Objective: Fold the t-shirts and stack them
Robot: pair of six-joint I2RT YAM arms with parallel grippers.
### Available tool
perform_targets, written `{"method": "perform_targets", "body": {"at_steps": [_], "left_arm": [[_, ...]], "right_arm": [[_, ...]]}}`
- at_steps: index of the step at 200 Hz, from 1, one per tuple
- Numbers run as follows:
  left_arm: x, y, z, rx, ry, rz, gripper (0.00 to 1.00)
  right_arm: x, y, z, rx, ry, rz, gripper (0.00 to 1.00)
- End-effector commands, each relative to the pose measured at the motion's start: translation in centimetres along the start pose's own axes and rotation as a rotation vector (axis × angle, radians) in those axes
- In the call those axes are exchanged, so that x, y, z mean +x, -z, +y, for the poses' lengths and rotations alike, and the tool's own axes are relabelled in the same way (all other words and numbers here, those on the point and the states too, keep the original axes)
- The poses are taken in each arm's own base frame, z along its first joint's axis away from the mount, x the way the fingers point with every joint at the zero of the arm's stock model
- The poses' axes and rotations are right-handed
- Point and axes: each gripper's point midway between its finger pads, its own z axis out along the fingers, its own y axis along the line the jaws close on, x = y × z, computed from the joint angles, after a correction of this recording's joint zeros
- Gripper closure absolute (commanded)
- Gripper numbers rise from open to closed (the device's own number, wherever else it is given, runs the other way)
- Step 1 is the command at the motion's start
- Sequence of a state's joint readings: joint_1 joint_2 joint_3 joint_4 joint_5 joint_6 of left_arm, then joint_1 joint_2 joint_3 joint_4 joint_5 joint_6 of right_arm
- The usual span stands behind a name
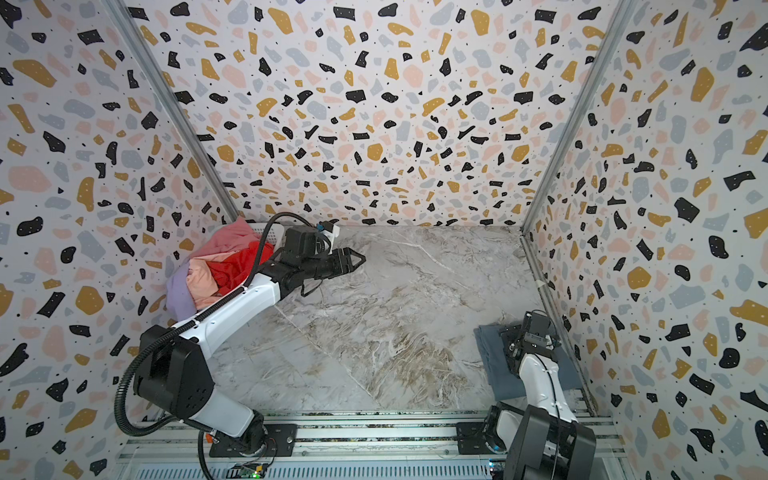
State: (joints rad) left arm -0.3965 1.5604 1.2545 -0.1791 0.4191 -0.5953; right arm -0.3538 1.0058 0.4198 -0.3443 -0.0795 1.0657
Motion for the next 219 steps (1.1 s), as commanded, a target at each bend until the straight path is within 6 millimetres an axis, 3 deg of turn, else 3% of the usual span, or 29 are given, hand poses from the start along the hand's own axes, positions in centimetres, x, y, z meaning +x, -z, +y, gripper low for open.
{"method": "perform_targets", "body": {"at_steps": [1,24,50,58,68,105,131,148,166,181,198,219], "left_arm": [[-1.1,0.9,-0.6,0.019,-0.022,-0.036,0.31],[-1.3,0.8,-0.7,0.026,-0.03,-0.029,0.31],[-2.7,1.4,0.2,-0.028,-0.06,-0.057,0.31],[-3.6,2.0,0.6,-0.053,-0.064,-0.085,0.31],[-5.0,3.0,1.3,-0.075,-0.058,-0.129,0.31],[-11.0,7.6,4.3,-0.175,-0.046,-0.285,0.28],[-13.9,11.3,6.5,-0.282,-0.065,-0.364,0.18],[-15.0,13.8,8.3,-0.367,-0.084,-0.419,0.12],[-15.7,16.7,9.6,-0.465,-0.112,-0.488,0.0],[-15.6,19.4,11.2,-0.608,-0.149,-0.553,0.0],[-14.3,22.0,13.7,-0.785,-0.177,-0.644,0.0],[-11.5,23.5,16.7,-0.922,-0.216,-0.736,0.0]], "right_arm": [[1.9,0.0,-2.9,0.107,-0.015,0.068,0.19],[-0.1,0.5,0.7,0.01,0.011,0.025,0.19],[-2.6,2.7,7.2,-0.164,0.113,-0.028,0.17],[-3.4,3.7,9.1,-0.214,0.143,-0.05,0.1],[-4.4,5.3,11.9,-0.292,0.198,-0.083,0.05],[-7.6,11.3,20.8,-0.473,0.363,-0.213,0.0],[-8.1,14.5,26.7,-0.558,0.506,-0.299,0.01],[-7.2,16.1,30.2,-0.598,0.642,-0.397,0.01],[-6.1,17.0,32.6,-0.642,0.758,-0.465,0.01],[-4.8,17.3,33.5,-0.661,0.85,-0.522,0.01],[-3.4,16.9,33.3,-0.625,0.957,-0.614,0.01],[-1.8,14.6,31.6,-0.523,1.069,-0.709,0.01]]}}
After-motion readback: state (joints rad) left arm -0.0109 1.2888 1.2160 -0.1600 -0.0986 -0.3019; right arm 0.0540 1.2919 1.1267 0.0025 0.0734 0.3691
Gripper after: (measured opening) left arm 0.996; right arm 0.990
